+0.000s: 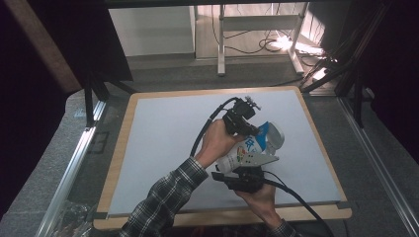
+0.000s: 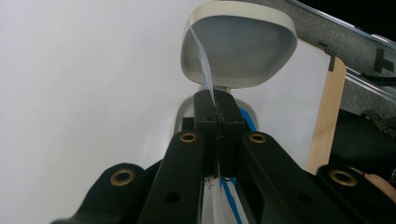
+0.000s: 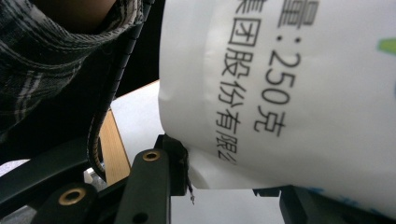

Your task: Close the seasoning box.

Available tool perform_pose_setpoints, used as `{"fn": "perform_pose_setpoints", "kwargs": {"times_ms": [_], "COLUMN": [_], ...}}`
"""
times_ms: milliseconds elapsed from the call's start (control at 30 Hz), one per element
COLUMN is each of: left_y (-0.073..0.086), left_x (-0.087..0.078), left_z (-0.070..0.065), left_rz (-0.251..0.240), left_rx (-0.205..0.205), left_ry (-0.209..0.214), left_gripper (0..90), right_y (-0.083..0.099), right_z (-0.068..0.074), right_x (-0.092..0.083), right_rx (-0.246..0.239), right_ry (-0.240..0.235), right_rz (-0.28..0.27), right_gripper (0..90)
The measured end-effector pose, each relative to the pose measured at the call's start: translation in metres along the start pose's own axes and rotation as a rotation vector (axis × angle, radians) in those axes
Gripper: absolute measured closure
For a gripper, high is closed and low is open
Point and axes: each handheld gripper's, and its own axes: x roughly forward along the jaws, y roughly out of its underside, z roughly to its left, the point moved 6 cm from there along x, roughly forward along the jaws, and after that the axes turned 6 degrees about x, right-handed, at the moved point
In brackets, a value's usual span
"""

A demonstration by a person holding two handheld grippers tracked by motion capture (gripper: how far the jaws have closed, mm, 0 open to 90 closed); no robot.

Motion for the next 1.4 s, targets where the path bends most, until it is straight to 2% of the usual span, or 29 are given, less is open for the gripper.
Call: {"fn": "perform_pose_setpoints", "kwargs": {"times_ms": [1400], "left_y": [-0.0011], "left_x": [0.0003], "left_z": [-0.0007], "left_rz": [0.008], "left_rx": [0.003], "left_ry": [0.005], "left_gripper": [89.6], "right_y": [-0.0002], "right_z": [0.0007], "right_x": [0.0016], "right_rx": [0.002], "right_ry": [0.003], "right_rz": [-0.009], "right_gripper": [64.6]}}
